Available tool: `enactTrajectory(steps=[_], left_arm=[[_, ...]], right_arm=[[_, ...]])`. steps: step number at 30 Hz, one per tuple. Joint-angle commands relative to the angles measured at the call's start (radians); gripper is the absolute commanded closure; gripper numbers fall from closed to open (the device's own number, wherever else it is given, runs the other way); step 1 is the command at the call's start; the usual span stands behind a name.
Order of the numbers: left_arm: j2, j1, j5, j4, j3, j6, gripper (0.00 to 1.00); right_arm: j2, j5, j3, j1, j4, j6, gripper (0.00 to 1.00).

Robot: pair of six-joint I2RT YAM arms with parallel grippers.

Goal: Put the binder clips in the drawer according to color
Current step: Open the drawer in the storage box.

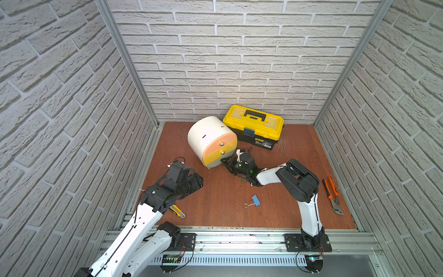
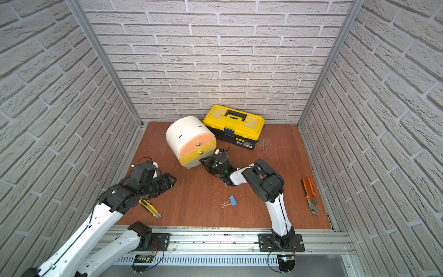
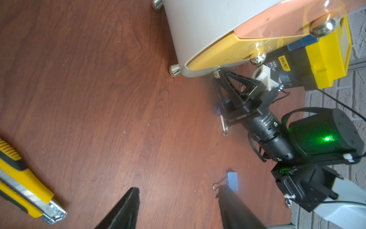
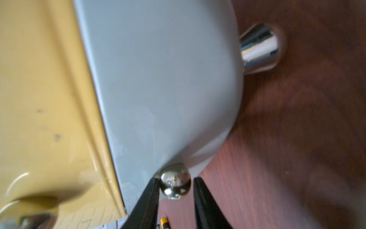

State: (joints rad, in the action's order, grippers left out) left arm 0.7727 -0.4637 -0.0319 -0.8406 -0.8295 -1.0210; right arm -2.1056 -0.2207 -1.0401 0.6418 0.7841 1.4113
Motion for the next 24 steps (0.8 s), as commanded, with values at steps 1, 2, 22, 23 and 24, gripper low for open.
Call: enactTrajectory(steps=[1, 2, 22, 23, 24], left_arm=[[-0.015, 0.010, -0.007, -0.012, -0.017, 0.020, 0.32], [-0.018, 0.011, -0.008, -0.014, -0.017, 0.019, 0.32], [-0.007, 0.019, -0.018, -0.026, -0.041, 0.036, 0.32], [-0.007, 0.020, -0.019, -0.026, -0.041, 0.035, 0.32], [-0.009, 0.020, -0.017, -0.025, -0.041, 0.035, 0.32]], right_arm=[[-0.007, 0.020, -0.018, 0.008, 0.060, 0.015, 0.73], [-0.009, 0.024, -0.018, 0.009, 0.062, 0.016, 0.73], [0.013, 0.044, 0.037, 0.015, 0.101, 0.025, 0.82], [0.020, 0.045, 0.046, 0.016, 0.102, 0.023, 0.83], [0.026, 0.046, 0.057, 0.017, 0.104, 0.022, 0.83]])
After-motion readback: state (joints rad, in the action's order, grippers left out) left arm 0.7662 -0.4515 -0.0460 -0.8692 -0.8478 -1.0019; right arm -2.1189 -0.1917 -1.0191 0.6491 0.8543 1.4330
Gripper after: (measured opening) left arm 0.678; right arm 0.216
